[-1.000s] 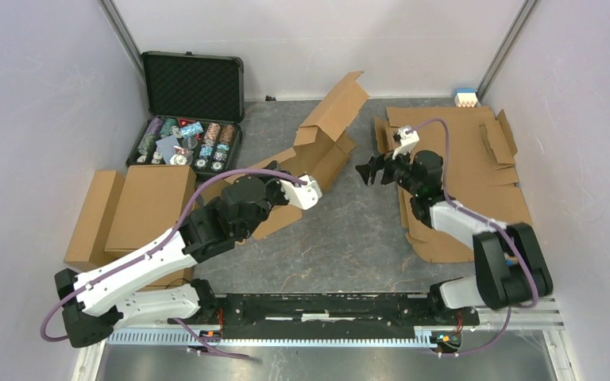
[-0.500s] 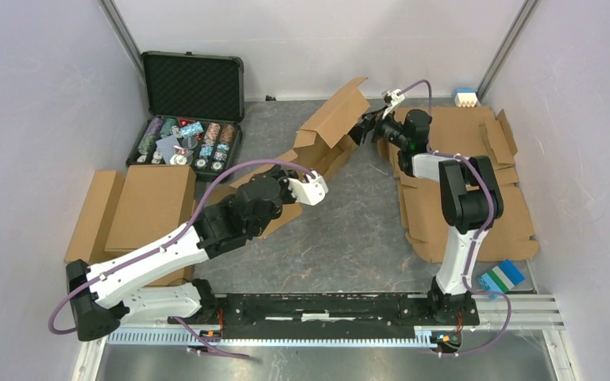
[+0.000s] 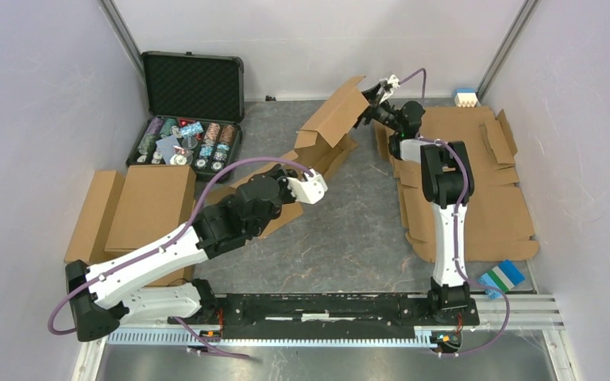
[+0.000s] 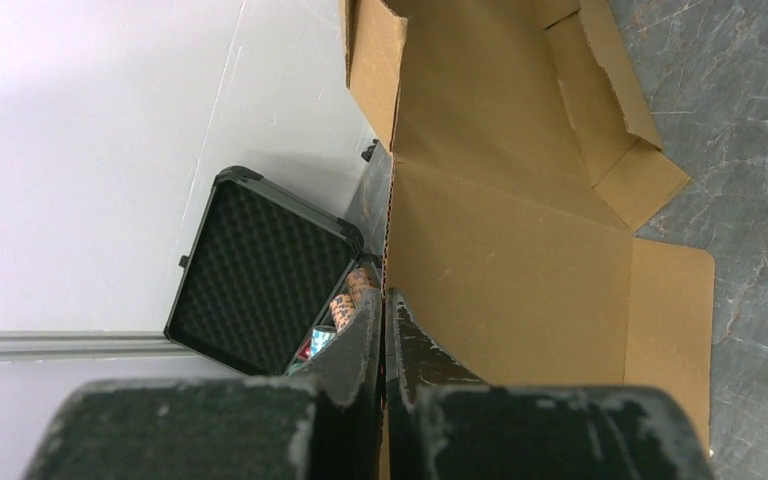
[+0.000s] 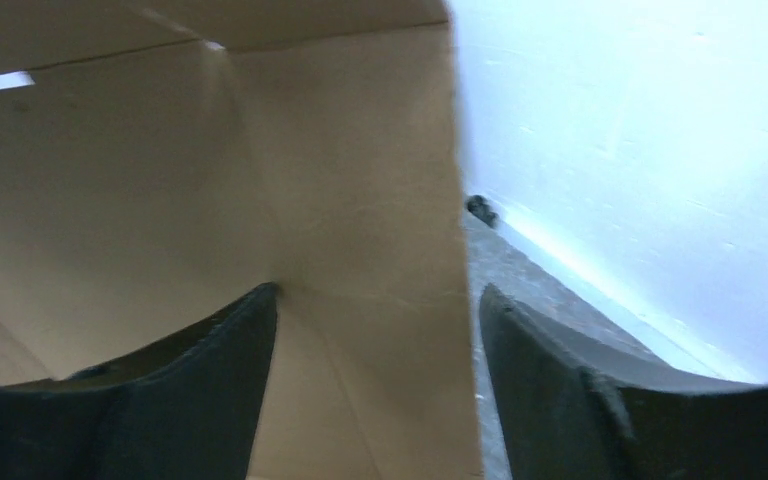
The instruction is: Fold the paper box
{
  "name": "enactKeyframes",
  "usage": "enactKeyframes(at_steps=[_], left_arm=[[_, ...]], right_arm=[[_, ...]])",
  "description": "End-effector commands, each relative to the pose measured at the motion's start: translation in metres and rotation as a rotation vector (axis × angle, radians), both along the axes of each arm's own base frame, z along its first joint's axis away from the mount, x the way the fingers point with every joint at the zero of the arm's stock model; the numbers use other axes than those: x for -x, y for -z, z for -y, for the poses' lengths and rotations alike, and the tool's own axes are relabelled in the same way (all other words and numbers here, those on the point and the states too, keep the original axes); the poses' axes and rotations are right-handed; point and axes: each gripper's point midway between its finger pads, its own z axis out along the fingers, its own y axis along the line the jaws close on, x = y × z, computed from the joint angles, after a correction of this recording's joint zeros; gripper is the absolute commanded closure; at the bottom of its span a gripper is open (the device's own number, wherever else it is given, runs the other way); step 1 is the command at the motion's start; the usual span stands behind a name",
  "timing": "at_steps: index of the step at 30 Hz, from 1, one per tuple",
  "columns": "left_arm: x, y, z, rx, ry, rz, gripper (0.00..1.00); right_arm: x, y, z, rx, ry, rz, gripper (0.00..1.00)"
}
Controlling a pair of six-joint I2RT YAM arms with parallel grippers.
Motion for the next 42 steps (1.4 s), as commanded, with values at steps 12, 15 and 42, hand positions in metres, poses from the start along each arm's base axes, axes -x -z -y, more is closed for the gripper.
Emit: enactKeyframes(at_steps=[12, 15, 42], left_arm=[[0.000, -0.024, -0.010, 0.206, -0.079, -0.012, 0.98], [0.007, -0.028, -0.010, 0.268, -0.060, -0.042, 0.98], [0.028, -0.017, -0.011, 0.600, -0.189, -0.316, 0.21]], right_arm=[[0.176, -0.075, 0.029, -0.152, 0.020, 0.136, 0.85], [0.210, -0.071, 0.035, -0.159, 0.069, 0.082, 0.99], [0.291, 0.062, 0.088, 0.214, 0.547, -0.242, 0.81]])
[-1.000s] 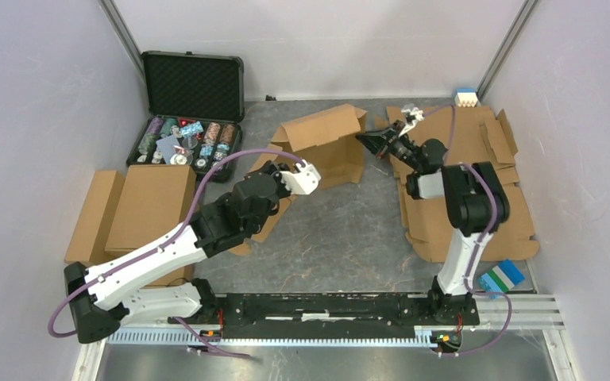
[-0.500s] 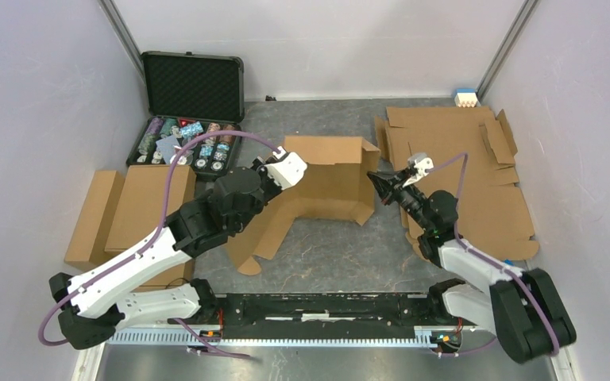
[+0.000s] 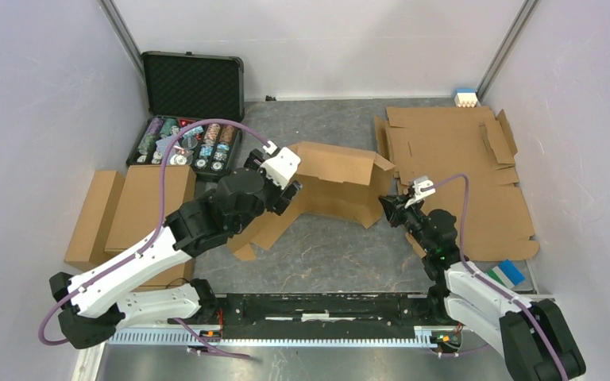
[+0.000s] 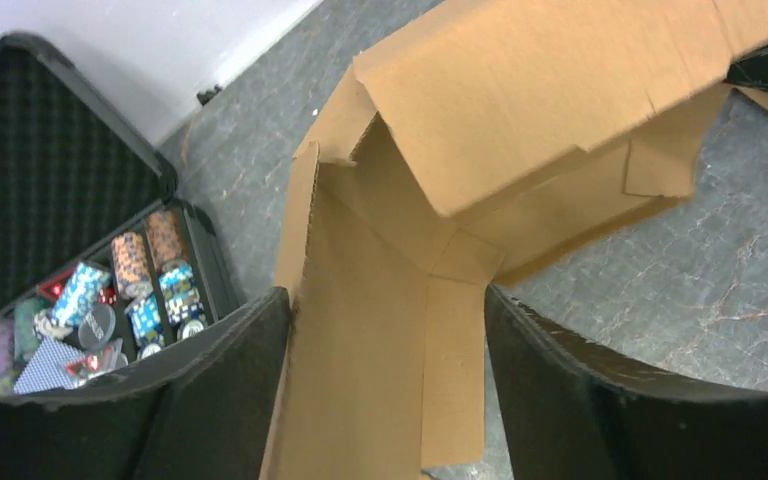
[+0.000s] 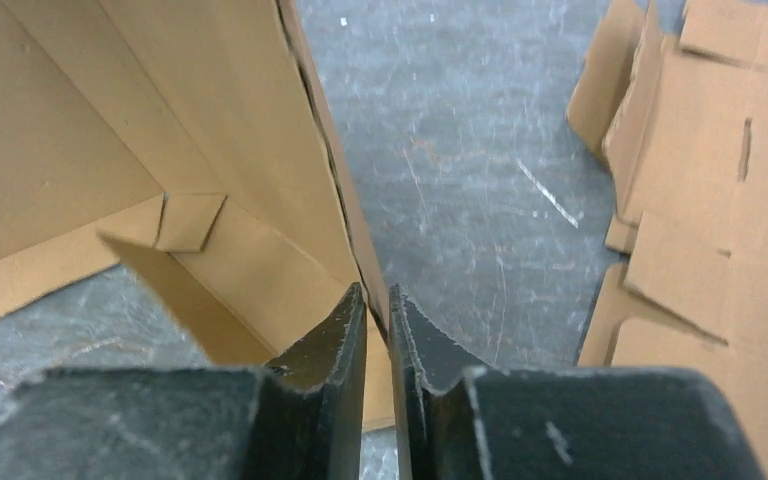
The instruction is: Fold the paper box
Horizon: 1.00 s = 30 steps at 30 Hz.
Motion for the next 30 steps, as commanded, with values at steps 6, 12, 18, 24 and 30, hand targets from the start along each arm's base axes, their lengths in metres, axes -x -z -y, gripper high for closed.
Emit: enactKeyframes(at_steps=[6, 12, 18, 24, 30], left_arm=[[-0.020, 0.010, -0.035, 0.034, -0.195, -0.089, 0.17], [-0.027, 0.024, -0.033, -0.015, -0.175, -0.093, 0.42], [-0.023, 0.027, -0.023, -0.050, -0.078, -0.084, 0.49], [-0.022, 0.034, -0.014, -0.047, -0.020, -0.070, 0.49], [-0.022, 0.045, -0.008, -0.031, 0.004, -0.065, 0.48]], right_arm=[[-0.001, -0.004, -0.016, 0.007, -0.085, -0.003, 0.73], [-0.009, -0.017, -0.020, -0.001, -0.089, 0.027, 0.48], [-0.013, -0.035, -0.030, -0.002, -0.125, 0.077, 0.36], [-0.011, -0.039, -0.039, 0.014, -0.142, 0.097, 0.38], [-0.022, -0.008, -0.024, 0.026, 0.013, -0.016, 0.29]])
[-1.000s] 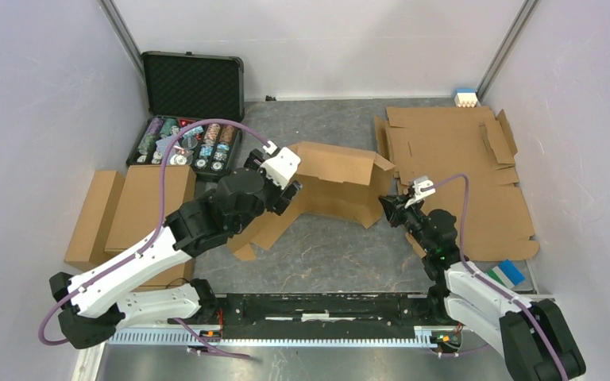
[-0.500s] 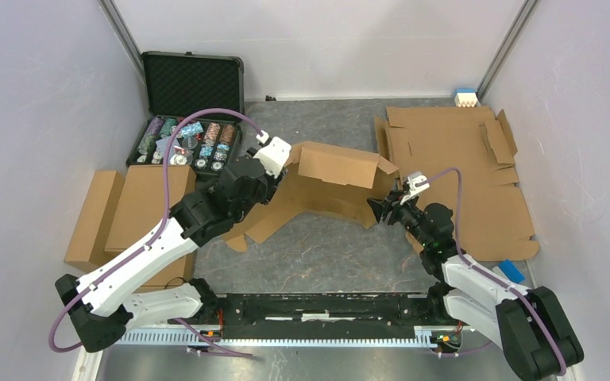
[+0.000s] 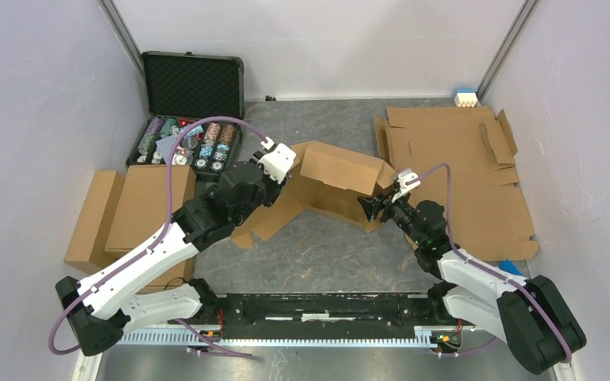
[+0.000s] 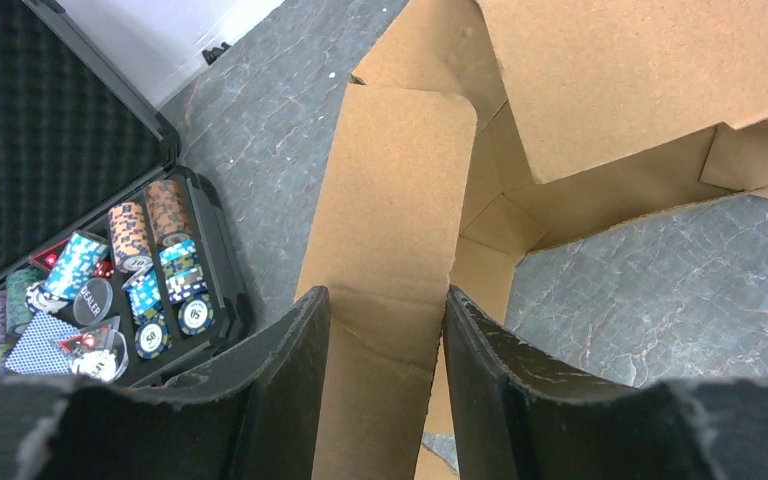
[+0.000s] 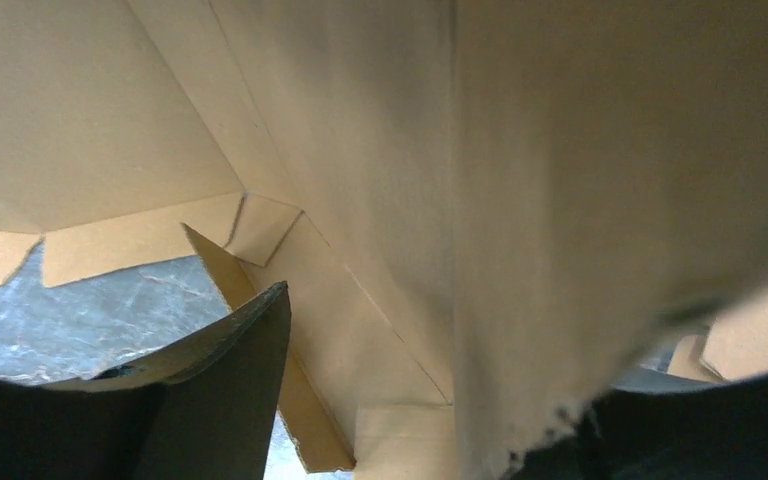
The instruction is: Fold the paper box
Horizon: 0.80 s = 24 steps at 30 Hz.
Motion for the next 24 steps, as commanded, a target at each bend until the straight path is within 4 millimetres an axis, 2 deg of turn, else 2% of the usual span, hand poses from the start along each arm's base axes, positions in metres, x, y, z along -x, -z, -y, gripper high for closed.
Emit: enactKeyframes(at_steps=[1, 3, 4, 9, 13, 15, 17, 19, 20, 21, 24], left_arm=[[0.003, 0.011, 0.011, 0.006, 0.066, -0.008, 0.48], [0.003, 0.011, 0.011, 0.008, 0.062, -0.008, 0.47], [0.002, 0.012, 0.011, 0.014, 0.057, -0.011, 0.46], [0.005, 0.015, 0.014, 0.030, 0.055, -0.049, 0.45], [0.004, 0.016, 0.015, 0.030, 0.048, -0.056, 0.46], [0.004, 0.015, 0.014, 0.033, 0.049, -0.054, 0.46], [0.004, 0.014, 0.015, 0.040, 0.052, -0.047, 0.46], [0.005, 0.012, 0.016, 0.048, 0.059, -0.040, 0.46], [0.005, 0.013, 0.015, 0.046, 0.061, -0.039, 0.46], [0.005, 0.013, 0.016, 0.049, 0.059, -0.040, 0.46], [0.006, 0.014, 0.016, 0.049, 0.063, -0.043, 0.45]], right_arm=[[-0.016, 0.005, 0.016, -0.016, 0.146, -0.027, 0.26], [-0.013, 0.013, 0.017, -0.056, 0.163, -0.059, 0.03], [-0.013, 0.015, 0.020, -0.070, 0.181, -0.070, 0.02], [-0.011, 0.012, 0.025, -0.077, 0.206, -0.062, 0.02], [-0.009, -0.002, 0.024, -0.082, 0.177, 0.009, 0.02], [0.000, -0.012, 0.026, -0.146, 0.173, 0.071, 0.02], [0.007, -0.021, 0.036, -0.302, 0.220, 0.085, 0.07], [0.024, -0.030, 0.028, -0.296, 0.116, 0.164, 0.02], [0.024, -0.029, 0.024, -0.263, 0.092, 0.170, 0.04], [0.016, -0.024, 0.023, -0.239, 0.113, 0.126, 0.05], [-0.004, 0.003, 0.023, -0.065, 0.153, 0.002, 0.13]])
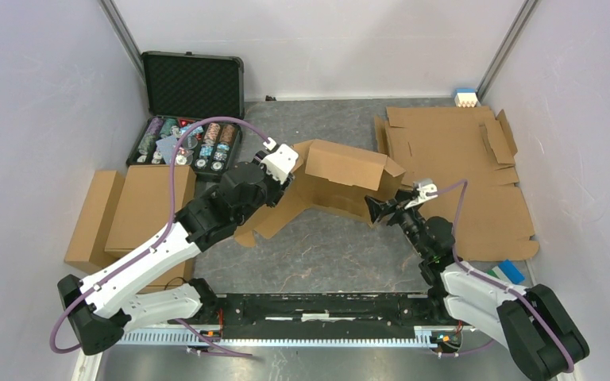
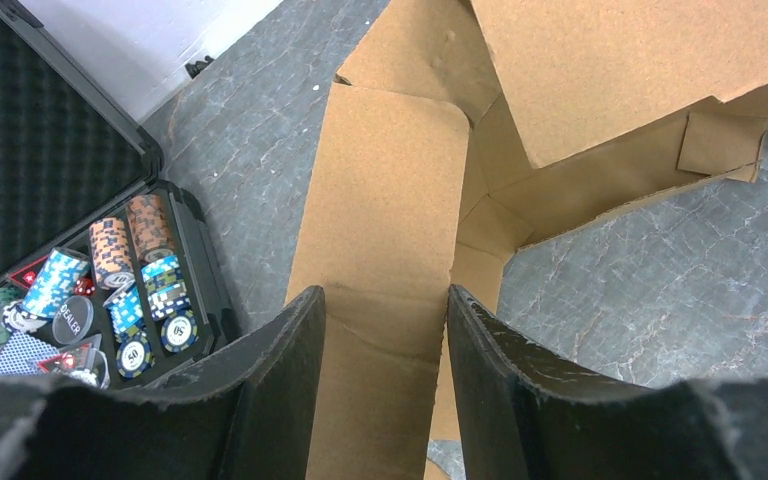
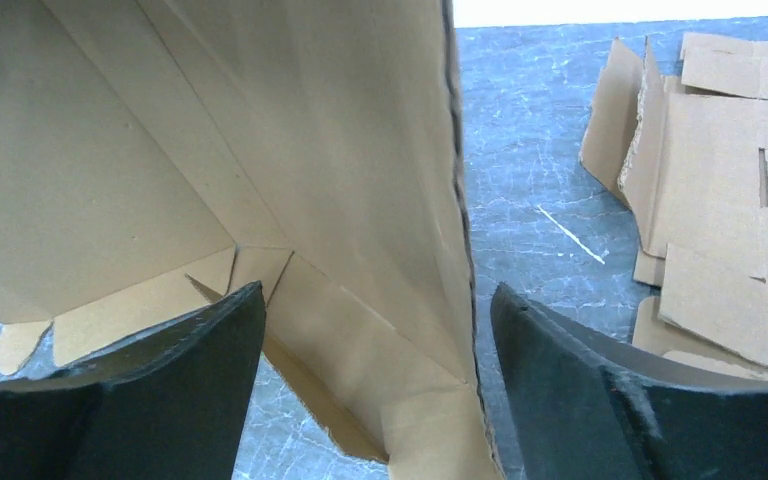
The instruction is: Fold the paper box
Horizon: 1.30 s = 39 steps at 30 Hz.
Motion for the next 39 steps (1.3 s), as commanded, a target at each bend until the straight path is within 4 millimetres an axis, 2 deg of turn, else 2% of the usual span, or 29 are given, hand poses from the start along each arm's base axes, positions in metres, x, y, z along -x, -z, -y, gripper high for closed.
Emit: enactKeyframes(at_steps=[1, 2, 3, 6, 8, 12, 15, 21, 26, 29, 32, 35, 39], left_arm=[[0.008, 0.012, 0.006, 0.018, 0.033, -0.054, 0.45], [0.008, 0.011, 0.006, 0.021, 0.033, -0.055, 0.45], [0.008, 0.011, 0.006, 0.023, 0.035, -0.056, 0.44], [0.007, 0.008, 0.006, 0.050, 0.019, -0.067, 0.35], [0.007, 0.002, 0.004, 0.062, 0.006, -0.074, 0.28], [0.008, -0.024, -0.005, 0.088, -0.033, -0.086, 0.24], [0.010, -0.044, -0.015, 0.137, -0.065, -0.068, 0.17], [0.016, -0.060, -0.051, 0.215, -0.199, -0.010, 0.01], [0.034, -0.063, -0.088, 0.239, -0.303, 0.007, 0.00], [0.040, -0.053, -0.107, 0.219, -0.375, 0.002, 0.00], [0.044, -0.041, -0.115, 0.213, -0.393, -0.009, 0.00], [0.046, -0.026, -0.111, 0.200, -0.378, -0.042, 0.00], [0.036, -0.010, -0.112, 0.154, -0.410, -0.069, 0.00]], right_arm=[[-0.014, 0.010, -0.005, 0.127, -0.012, -0.065, 0.20], [-0.013, 0.012, -0.007, 0.124, -0.021, -0.072, 0.29], [-0.012, 0.014, -0.007, 0.116, -0.024, -0.076, 0.31], [-0.013, 0.028, -0.004, 0.134, -0.005, -0.113, 0.29], [-0.014, 0.034, -0.001, 0.150, 0.010, -0.134, 0.33], [-0.015, 0.036, -0.001, 0.158, 0.011, -0.138, 0.49], [-0.015, 0.036, -0.001, 0.157, 0.010, -0.138, 0.55], [-0.017, 0.033, 0.000, 0.149, 0.019, -0.131, 0.57], [-0.015, 0.031, -0.008, 0.150, -0.027, -0.124, 0.60], [-0.014, 0.031, -0.012, 0.152, -0.049, -0.125, 0.59], [-0.013, 0.030, -0.016, 0.149, -0.071, -0.119, 0.57], [-0.013, 0.031, -0.017, 0.149, -0.080, -0.121, 0.47], [-0.015, 0.034, -0.019, 0.157, -0.084, -0.137, 0.30]])
